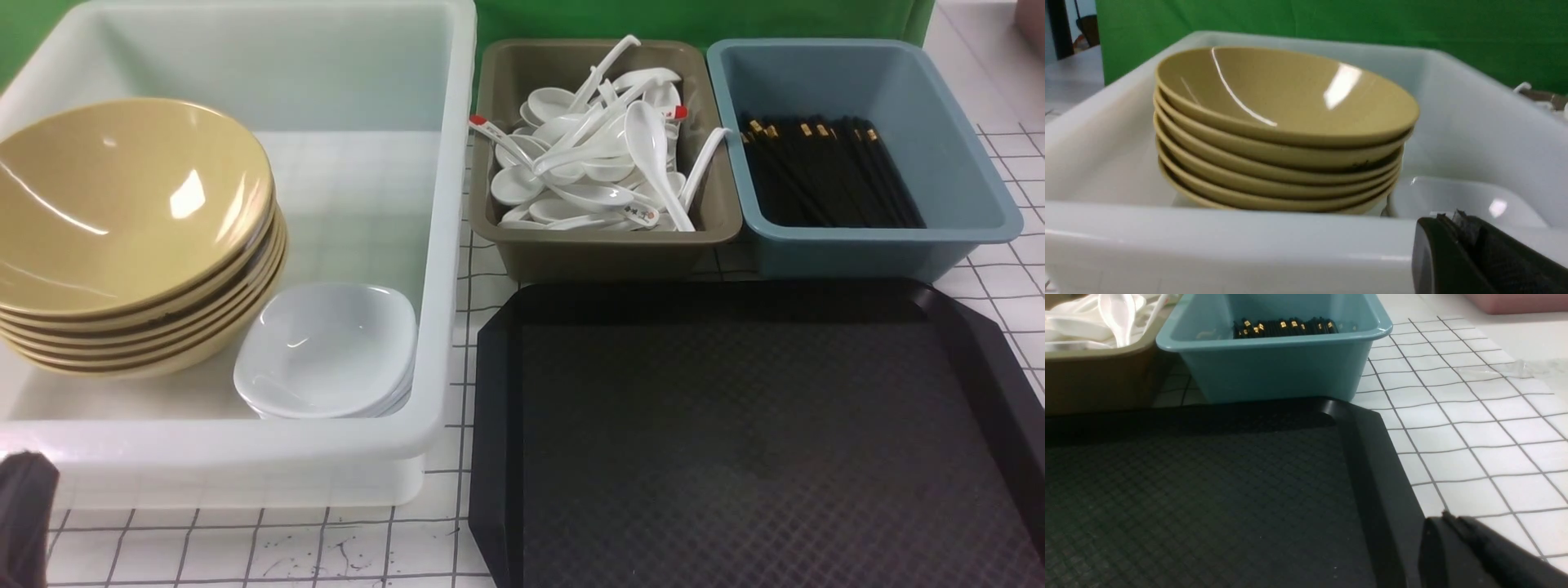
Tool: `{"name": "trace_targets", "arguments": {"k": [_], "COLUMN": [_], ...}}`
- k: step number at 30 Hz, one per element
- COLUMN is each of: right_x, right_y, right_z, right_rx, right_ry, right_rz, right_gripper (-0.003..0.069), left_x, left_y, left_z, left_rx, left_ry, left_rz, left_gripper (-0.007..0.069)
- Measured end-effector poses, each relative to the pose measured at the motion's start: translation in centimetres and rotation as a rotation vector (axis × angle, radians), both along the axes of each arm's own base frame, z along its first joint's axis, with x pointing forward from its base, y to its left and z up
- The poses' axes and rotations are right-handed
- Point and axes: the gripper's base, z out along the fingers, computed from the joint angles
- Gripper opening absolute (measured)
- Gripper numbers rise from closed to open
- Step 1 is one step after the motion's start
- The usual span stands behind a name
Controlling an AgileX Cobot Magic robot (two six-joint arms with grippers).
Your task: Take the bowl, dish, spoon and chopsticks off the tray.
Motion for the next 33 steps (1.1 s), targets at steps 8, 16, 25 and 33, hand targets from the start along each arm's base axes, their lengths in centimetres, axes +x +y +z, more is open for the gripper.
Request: {"name": "trace_targets", "arguments": {"k": [8,16,25,33], "right_x": [0.0,0.0,0.0,0.0], "right_y": [0.0,0.0,0.0,0.0], "right_z": [0.0,0.0,0.0,0.0], "right_rx": [0.000,0.000,0.000,0.000], "right_ry": [0.000,0.000,0.000,0.000], "right_rz": [0.000,0.000,0.000,0.000], "right_gripper": [0.0048,0.0048,0.0052,0.0058], "left_x": [-0.2,-0.2,-0.2,-0.2], "left_y": [0.0,0.0,0.0,0.0], "left_z": [-1.5,-1.5,-1.5,-1.5], "left_rx": [0.032,0.033,0.033,0.033], "left_ry": [0.163,0.163,0.163,0.163], "left_rz": [-0.002,-0.002,-0.002,-0.002], "left_gripper": [-0.0013,-0.0013,-0.0013,-0.0013]}}
